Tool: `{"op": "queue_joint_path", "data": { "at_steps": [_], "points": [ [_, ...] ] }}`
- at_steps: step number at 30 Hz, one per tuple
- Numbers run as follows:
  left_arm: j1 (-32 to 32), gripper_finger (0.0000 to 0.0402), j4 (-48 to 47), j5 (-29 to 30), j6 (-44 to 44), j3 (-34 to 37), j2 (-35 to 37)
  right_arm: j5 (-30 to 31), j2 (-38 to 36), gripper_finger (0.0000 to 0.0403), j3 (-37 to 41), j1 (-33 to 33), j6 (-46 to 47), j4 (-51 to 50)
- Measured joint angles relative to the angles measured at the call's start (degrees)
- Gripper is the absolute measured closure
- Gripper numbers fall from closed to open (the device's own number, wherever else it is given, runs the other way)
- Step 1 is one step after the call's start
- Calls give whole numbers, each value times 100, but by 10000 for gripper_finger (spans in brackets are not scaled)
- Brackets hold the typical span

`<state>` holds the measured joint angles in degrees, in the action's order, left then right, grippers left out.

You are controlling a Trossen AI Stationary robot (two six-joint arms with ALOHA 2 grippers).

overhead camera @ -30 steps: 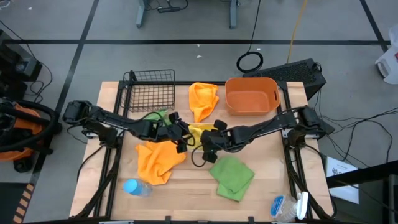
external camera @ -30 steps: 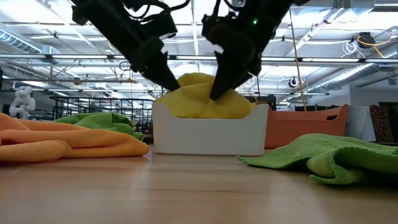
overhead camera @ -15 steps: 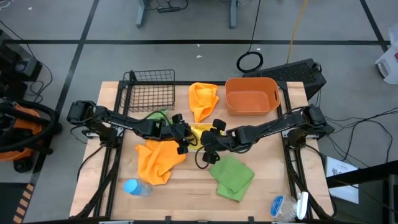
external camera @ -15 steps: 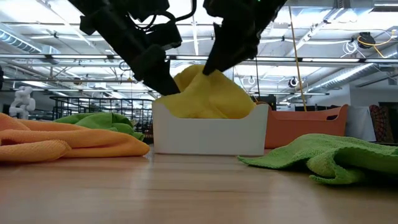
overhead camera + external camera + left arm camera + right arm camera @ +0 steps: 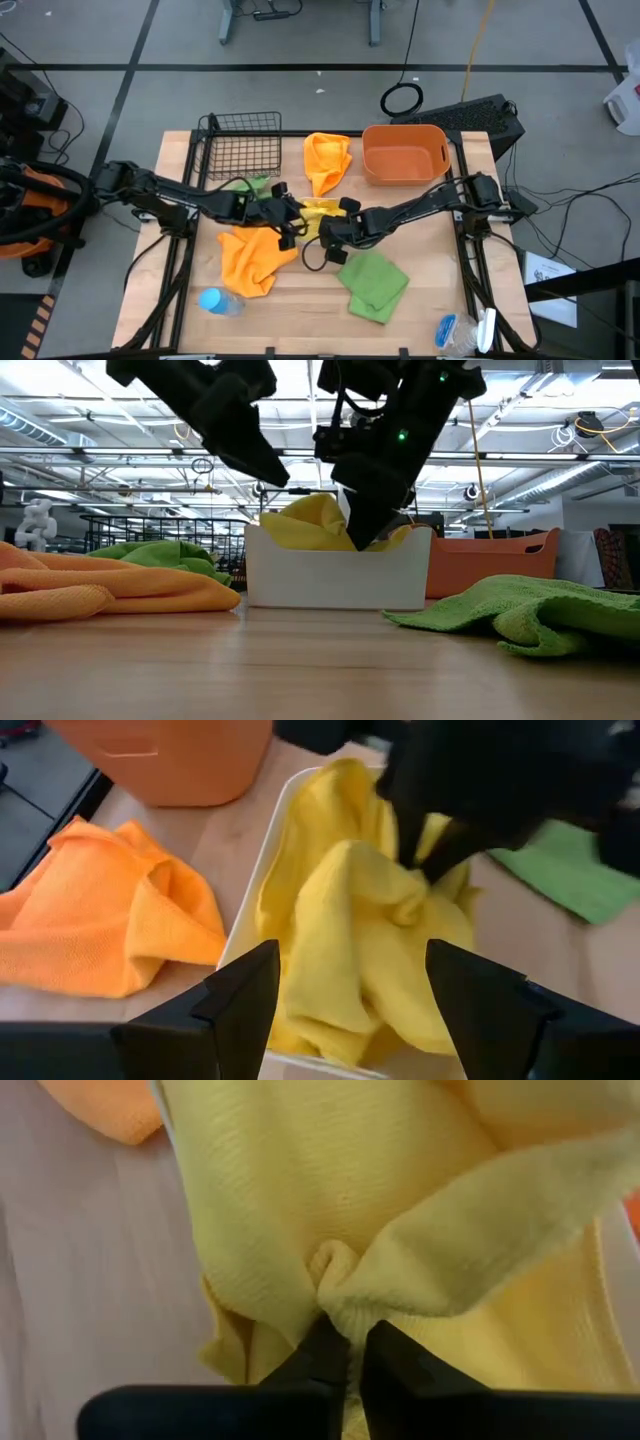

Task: Sort microfiber towel by color & place in baskets
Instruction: Put the yellow microfiber towel into the white bin

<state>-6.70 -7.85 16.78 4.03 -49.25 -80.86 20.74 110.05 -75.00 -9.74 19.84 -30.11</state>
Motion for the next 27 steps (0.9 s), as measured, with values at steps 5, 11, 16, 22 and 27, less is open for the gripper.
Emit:
{"op": "queue_joint_path", "data": {
  "at_steps": [5,11,16,22,27],
  "points": [
    [-167,143,346,24,-126,0,41,5,30,373,0,-5,61,87],
    [-184,143,580,26,-281,5,-49,-4,27,357,0,-94,68,171],
    [-85,143,633,-48,-641,20,-480,10,-3,313,0,-171,-42,103],
    [129,143,835,-179,-798,4,-859,243,-205,241,1,-215,-111,-5],
    [182,143,813,-201,-798,7,-866,330,-564,195,2,-227,-121,-70]
  ]
}}
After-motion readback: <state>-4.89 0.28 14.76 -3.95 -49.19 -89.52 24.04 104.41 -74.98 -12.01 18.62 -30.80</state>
